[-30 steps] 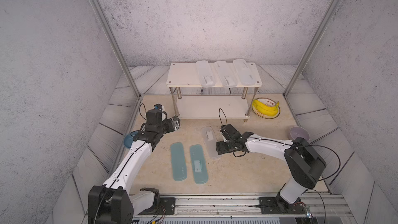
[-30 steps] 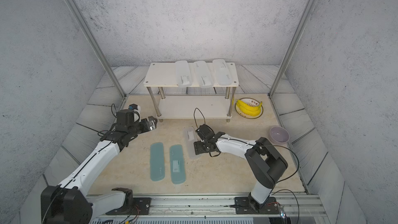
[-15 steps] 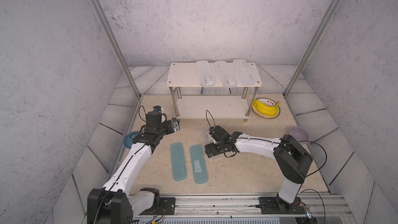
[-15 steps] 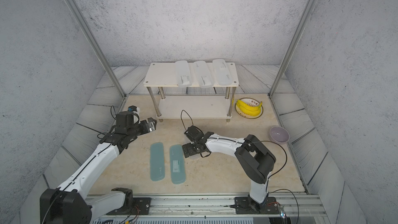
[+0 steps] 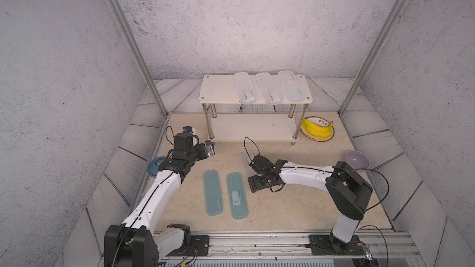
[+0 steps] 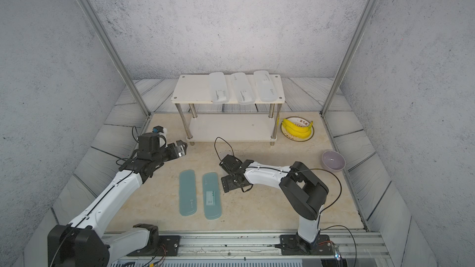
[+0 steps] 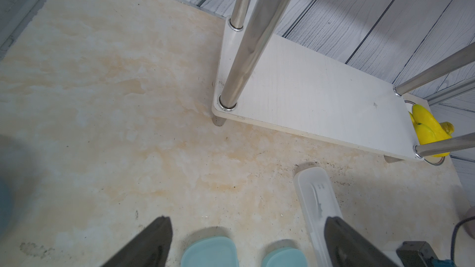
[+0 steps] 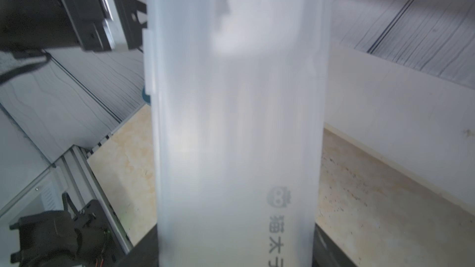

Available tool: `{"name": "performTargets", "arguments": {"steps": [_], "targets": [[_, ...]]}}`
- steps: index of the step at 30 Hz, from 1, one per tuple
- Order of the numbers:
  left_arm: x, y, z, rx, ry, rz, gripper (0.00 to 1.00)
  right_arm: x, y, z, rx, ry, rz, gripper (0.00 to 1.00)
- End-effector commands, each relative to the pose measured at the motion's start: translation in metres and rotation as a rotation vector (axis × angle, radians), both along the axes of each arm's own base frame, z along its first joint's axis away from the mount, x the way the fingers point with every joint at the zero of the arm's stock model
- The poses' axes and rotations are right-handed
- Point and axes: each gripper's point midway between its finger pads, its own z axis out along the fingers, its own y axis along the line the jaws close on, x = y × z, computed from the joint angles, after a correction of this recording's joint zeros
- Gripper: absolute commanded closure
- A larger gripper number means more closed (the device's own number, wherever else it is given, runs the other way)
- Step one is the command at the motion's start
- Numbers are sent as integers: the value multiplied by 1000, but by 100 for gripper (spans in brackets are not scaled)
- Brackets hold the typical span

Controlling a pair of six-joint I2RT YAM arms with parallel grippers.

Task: Place the pencil cases on the shelf according to color
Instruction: Pick up the pencil case from the center of the board.

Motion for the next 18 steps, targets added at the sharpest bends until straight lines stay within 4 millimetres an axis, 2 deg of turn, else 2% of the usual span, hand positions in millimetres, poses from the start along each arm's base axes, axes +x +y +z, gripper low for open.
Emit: {"name": "performTargets", "arguments": {"steps": [1,5,18], "targets": [[-1,1,2,-5,-6,4,1,-5,6,-2,7,31,2,0],[-1,1,2,-6,-6,3,1,-5,11,-4,-7,37,8,0],[-2,1,3,-5,-10,1,1,-11,7,-20,-90,61,7,0]]}}
